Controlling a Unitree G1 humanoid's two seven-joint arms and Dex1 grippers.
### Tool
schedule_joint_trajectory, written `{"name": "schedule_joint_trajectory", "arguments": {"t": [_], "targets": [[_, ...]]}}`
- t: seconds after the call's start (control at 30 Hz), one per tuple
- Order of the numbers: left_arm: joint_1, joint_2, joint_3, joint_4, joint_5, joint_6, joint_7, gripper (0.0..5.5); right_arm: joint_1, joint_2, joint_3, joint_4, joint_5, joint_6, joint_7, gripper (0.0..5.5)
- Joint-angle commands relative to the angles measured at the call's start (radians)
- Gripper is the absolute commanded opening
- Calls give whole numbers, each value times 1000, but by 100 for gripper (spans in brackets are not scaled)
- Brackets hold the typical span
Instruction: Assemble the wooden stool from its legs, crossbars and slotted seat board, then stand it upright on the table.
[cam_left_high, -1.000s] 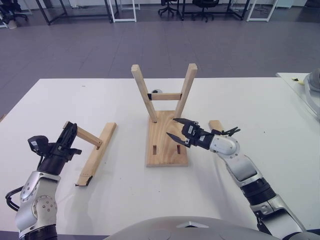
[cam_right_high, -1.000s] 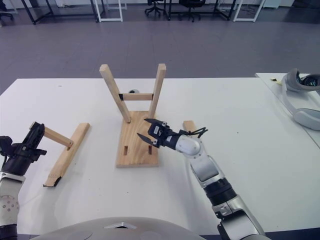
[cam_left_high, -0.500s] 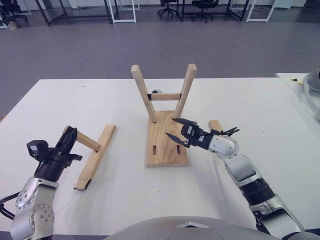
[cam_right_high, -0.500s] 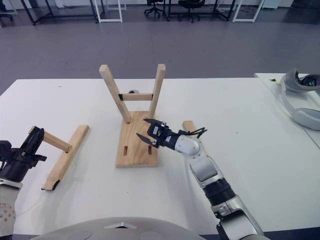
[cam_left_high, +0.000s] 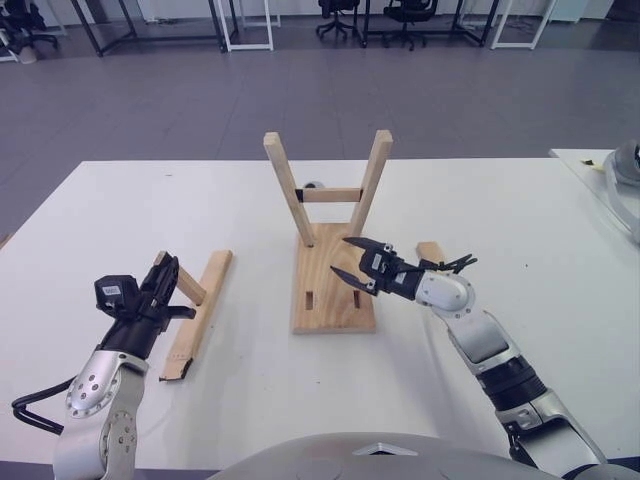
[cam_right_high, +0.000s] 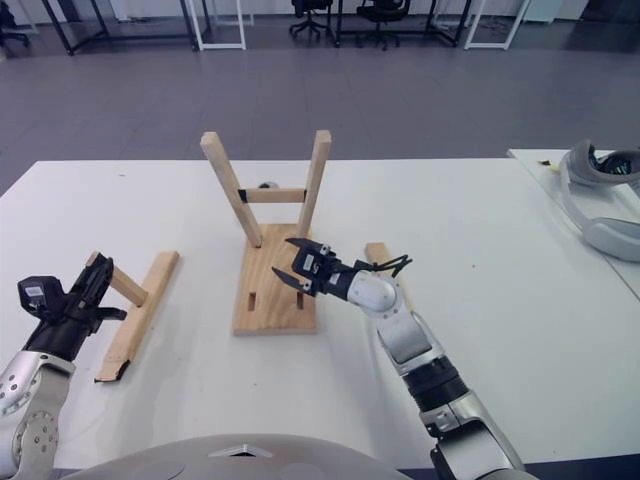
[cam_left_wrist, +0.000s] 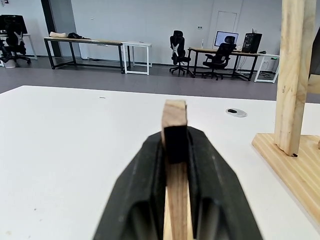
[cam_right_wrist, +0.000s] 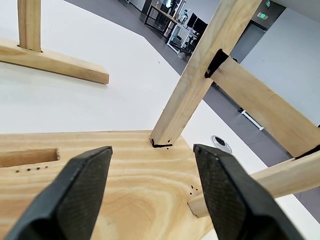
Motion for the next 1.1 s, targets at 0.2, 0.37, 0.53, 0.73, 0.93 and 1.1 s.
{"name": "schedule_joint_trajectory", "arguments": {"t": [0.2,0.37,0.53,0.73,0.93,1.1], "targets": [[36,46,-52,26,115,151,99,78,-15,-6,13,14,-30,-23,10,305],[35,84,3,-67,112,251,115,152,-17,6,15,24,-39,-35,2,305],[118,131,24,-172,65,380,50,242,-12,7,15,25,-45,-42,2,305],[147,177,34,-210,12,529,0,350,-8,0,18,31,-50,-50,7,305],[132,184,-21,-127,59,607,4,350,-23,7,26,49,-57,-59,4,305],[144,191,-36,-127,70,593,-21,279,-32,15,28,60,-63,-64,0,305]]}}
